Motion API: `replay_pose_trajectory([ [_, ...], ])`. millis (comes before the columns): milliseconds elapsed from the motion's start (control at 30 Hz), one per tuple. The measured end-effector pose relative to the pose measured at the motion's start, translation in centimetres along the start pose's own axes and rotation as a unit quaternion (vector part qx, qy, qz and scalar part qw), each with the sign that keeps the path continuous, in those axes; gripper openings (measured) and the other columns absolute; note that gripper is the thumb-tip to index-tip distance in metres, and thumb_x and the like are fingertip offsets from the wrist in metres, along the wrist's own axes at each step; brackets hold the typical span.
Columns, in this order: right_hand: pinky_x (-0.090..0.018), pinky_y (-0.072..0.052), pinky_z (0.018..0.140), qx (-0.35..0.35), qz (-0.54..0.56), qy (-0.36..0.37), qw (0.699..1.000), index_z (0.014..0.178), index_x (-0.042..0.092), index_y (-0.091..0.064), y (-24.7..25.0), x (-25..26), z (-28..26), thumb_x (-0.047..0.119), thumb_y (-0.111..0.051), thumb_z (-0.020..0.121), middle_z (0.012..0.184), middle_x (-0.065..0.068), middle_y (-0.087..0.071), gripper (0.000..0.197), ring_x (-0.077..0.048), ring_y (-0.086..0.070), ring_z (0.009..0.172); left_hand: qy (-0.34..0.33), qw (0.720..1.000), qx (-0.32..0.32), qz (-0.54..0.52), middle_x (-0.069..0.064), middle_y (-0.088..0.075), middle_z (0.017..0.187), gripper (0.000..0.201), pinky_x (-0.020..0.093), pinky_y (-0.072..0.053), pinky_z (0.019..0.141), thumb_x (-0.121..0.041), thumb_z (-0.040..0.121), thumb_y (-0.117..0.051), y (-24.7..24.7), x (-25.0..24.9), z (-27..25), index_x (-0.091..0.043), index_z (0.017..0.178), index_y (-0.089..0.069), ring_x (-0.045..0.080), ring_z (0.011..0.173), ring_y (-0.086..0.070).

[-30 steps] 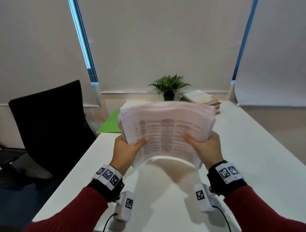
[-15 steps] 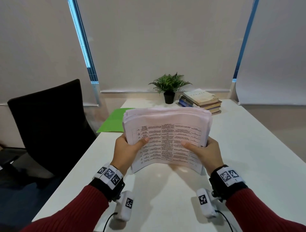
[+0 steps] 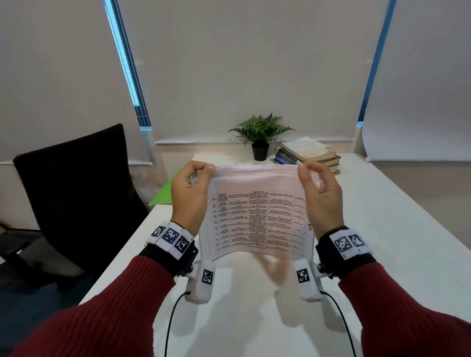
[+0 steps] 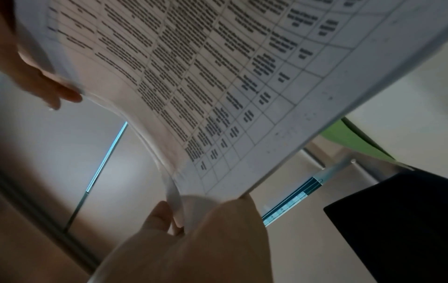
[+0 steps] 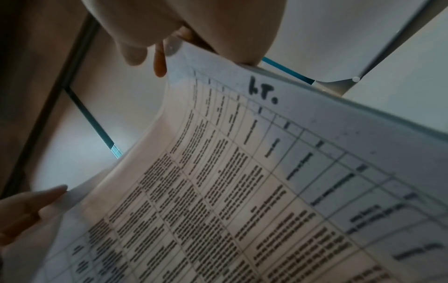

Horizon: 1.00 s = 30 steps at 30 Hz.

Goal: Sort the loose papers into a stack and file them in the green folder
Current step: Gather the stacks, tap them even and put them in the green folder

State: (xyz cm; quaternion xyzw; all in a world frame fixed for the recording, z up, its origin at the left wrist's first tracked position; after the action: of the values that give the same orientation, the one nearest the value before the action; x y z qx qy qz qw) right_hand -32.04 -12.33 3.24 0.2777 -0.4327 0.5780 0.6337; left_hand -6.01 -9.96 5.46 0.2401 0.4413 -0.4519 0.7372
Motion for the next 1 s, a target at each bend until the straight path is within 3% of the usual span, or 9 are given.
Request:
replay_pose_trajectory([
  [133,-0.038,-0.057,0.077,-0.049,-0.005,0.024,0.998,0.086,0.014,-0.061,-0.2,0.3,0.1,0.034,-0.071,0.095,0.084,0.009,-0.066,0.025,-0.007,-0.064,0.079,0.000,1.000,-0.018,-0.002,-0.010,-0.064,0.087,0.015,0.030,-0.048,0.086,-0.019,0.098,-0.071,-0.1,0.3,0.1,-0.005,0.098,-0.066,0.005,0.083,-0.057],
  [200,-0.050,-0.060,0.085,-0.044,-0.006,0.024,0.999,0.092,0.014,-0.061,-0.2,0.4,0.2,0.032,-0.073,0.094,0.086,0.021,-0.067,0.022,-0.004,-0.066,0.085,-0.008,1.000,-0.013,0.017,-0.007,-0.067,0.105,0.020,0.029,-0.050,0.091,-0.032,0.099,-0.072,-0.1,0.0,0.1,-0.022,0.115,-0.065,0.007,0.094,-0.061],
  [267,-0.045,-0.058,0.096,-0.030,-0.019,0.033,0.999,0.113,0.024,-0.068,-0.3,0.7,0.4,0.031,-0.072,0.096,0.105,0.033,-0.068,0.019,0.000,-0.067,0.107,-0.026,0.998,0.004,0.056,-0.009,-0.072,0.115,0.019,0.031,-0.052,0.099,-0.041,0.100,-0.071,-0.2,0.0,0.2,-0.033,0.117,-0.069,0.006,0.102,-0.065],
  [333,-0.034,-0.052,0.107,-0.036,-0.042,0.046,0.997,0.121,0.026,-0.072,-0.4,0.7,0.4,0.029,-0.071,0.096,0.115,0.027,-0.069,0.025,0.004,-0.062,0.118,-0.027,0.998,0.003,0.055,-0.011,-0.073,0.094,0.020,0.041,-0.055,0.092,-0.039,0.100,-0.071,-0.3,0.0,0.3,-0.020,0.095,-0.076,0.007,0.089,-0.064],
  [400,-0.038,-0.055,0.102,-0.061,-0.038,0.038,0.997,0.108,0.020,-0.077,-0.5,0.7,0.6,0.027,-0.074,0.094,0.102,0.018,-0.075,0.016,0.002,-0.067,0.104,-0.004,0.999,-0.016,0.040,-0.008,-0.065,0.078,0.027,0.042,-0.053,0.081,-0.030,0.098,-0.072,-0.4,0.2,0.5,-0.010,0.080,-0.070,0.010,0.077,-0.057],
  [600,-0.043,-0.061,0.086,-0.091,-0.029,-0.012,0.995,0.081,0.031,-0.077,-0.3,0.0,0.8,0.025,-0.078,0.088,0.078,0.018,-0.072,0.009,-0.012,-0.068,0.085,0.021,0.997,-0.046,0.053,-0.003,-0.048,0.070,0.024,0.028,-0.039,0.062,-0.012,0.091,-0.068,-0.4,0.7,0.9,0.003,0.076,-0.055,0.008,0.065,-0.040],
  [867,-0.034,-0.055,0.063,-0.065,-0.029,-0.029,0.997,0.080,0.026,-0.068,-0.1,-0.3,1.0,0.023,-0.072,0.090,0.077,0.010,-0.067,0.011,-0.022,-0.067,0.077,0.032,0.998,-0.004,0.058,-0.005,-0.070,0.087,0.008,0.034,-0.053,0.079,-0.022,0.094,-0.071,0.0,1.2,1.4,-0.014,0.092,-0.071,0.010,0.081,-0.060],
  [933,-0.030,-0.056,0.058,-0.050,-0.033,-0.031,0.998,0.088,0.021,-0.068,0.0,0.1,0.7,0.025,-0.071,0.093,0.081,0.007,-0.067,0.007,-0.014,-0.066,0.073,0.073,0.996,0.046,0.028,0.002,-0.078,0.102,0.028,0.040,-0.061,0.080,-0.041,0.089,-0.082,0.6,1.8,1.0,-0.020,0.104,-0.071,0.015,0.086,-0.070],
  [1000,-0.031,-0.060,0.061,-0.029,-0.037,-0.027,0.999,0.095,0.021,-0.069,0.3,0.2,0.4,0.030,-0.074,0.092,0.089,0.005,-0.071,0.011,-0.009,-0.068,0.074,0.117,0.987,0.111,0.003,0.006,-0.080,0.114,0.049,0.040,-0.064,0.085,-0.040,0.080,-0.092,1.6,2.9,0.2,-0.020,0.119,-0.069,0.020,0.097,-0.078],
])
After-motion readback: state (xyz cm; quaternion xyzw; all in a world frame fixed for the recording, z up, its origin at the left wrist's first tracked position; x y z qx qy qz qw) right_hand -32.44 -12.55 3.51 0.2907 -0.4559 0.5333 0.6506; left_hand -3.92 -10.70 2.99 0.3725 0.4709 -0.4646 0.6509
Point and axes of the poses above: each hand's wrist, its own z-axis towards the middle knuckle, its own y-axis out of the back of the hand, x = y × z, the point moved 2 cm from there along z, towards the middle knuckle
